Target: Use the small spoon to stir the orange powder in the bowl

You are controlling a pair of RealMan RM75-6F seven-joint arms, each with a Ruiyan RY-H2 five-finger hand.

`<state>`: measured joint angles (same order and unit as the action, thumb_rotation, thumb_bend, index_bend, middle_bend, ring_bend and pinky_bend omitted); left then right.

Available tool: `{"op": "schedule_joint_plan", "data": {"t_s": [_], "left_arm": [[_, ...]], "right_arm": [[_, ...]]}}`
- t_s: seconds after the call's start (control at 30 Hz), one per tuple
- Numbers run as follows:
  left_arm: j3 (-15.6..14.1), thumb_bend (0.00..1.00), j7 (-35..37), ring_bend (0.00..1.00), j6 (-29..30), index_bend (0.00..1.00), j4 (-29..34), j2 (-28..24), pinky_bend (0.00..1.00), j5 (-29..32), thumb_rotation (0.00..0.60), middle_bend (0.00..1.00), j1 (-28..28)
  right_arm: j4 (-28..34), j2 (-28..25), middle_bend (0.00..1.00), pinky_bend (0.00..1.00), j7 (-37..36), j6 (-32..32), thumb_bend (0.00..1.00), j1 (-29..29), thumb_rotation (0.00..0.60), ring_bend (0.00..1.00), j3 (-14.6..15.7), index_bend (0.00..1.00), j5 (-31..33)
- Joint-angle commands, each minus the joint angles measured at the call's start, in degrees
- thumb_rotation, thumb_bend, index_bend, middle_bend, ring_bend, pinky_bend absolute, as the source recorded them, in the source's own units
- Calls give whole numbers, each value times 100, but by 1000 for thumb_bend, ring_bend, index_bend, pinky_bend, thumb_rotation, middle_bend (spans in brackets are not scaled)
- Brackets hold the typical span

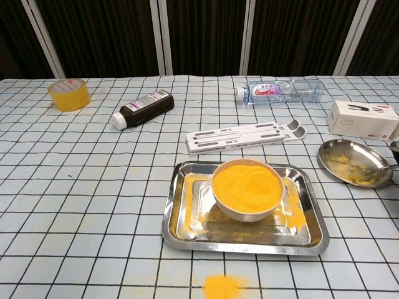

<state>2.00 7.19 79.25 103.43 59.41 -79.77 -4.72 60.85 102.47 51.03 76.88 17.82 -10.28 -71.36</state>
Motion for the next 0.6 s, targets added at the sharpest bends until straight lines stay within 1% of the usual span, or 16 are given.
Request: {"op": "schedule_joint_plan", "data": {"t_s": [0.03, 0.07, 0.13, 0.37, 0.47, 0.6], "left_arm": [[1, 1, 0, 0, 3, 0, 0, 2, 0, 1, 600, 0, 1], [0, 1, -1, 0, 3, 0, 0, 2, 0, 1, 600, 0, 2], [1, 1, -6, 0, 3, 0, 2, 2, 0, 2, 600, 0, 1], [-5, 1, 2, 0, 9, 0, 4, -2, 0, -10, 600, 0, 7], [-6, 1, 5, 0, 7, 0, 1, -2, 0, -11, 600, 0, 7], [-7, 1, -5, 0, 11, 0, 9, -1, 0, -14, 600, 0, 8]], "right_arm": [[19, 4, 152, 0, 58, 18, 590, -2, 600, 6, 1, 91, 37], [43, -9, 133, 0, 65, 33, 572, 0, 600, 0, -5, 62, 41], [130, -58, 123, 0, 77, 86, 557, 8, 600, 0, -31, 45, 41], [482, -281, 123, 0, 103, 229, 542, -21, 600, 0, -29, 40, 13], [632, -394, 116, 0, 54, 301, 541, -51, 600, 0, -20, 8, -16], [742, -484, 111, 0, 81, 317, 541, -50, 600, 0, -71, 0, 64]]}}
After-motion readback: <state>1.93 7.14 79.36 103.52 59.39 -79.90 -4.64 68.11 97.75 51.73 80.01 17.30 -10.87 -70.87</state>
